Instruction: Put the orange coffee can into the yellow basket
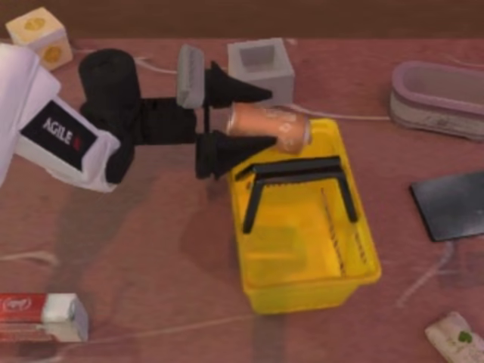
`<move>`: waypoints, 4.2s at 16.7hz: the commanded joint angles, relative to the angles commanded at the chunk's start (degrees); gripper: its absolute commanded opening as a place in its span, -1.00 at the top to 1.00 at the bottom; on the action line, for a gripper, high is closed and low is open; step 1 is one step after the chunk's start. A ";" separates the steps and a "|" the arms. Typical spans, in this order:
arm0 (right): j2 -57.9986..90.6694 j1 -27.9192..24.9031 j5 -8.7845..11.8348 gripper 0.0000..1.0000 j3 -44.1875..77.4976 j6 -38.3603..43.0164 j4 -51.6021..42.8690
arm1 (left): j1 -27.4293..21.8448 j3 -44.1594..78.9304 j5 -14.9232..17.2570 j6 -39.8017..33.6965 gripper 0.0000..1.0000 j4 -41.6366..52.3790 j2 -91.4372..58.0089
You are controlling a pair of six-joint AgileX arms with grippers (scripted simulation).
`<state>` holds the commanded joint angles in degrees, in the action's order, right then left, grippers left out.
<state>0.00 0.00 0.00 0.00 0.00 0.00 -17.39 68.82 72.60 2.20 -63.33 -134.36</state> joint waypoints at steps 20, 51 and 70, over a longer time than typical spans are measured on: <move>37.63 -11.87 0.03 -1.00 35.03 -17.71 -24.47 | 7.19 -11.27 -19.79 -7.06 -1.00 14.83 36.70; 125.02 -39.20 -0.16 -1.00 114.59 -59.05 -79.57 | 18.53 -68.82 -72.60 -2.20 -1.00 63.33 134.36; 124.92 -39.29 -0.16 0.81 111.63 -58.96 -76.71 | 18.53 -68.82 -72.60 -2.20 -1.00 63.33 134.36</move>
<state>124.92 -39.29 -0.16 111.63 -58.96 -76.71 1.15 0.00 0.00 0.00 0.00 0.00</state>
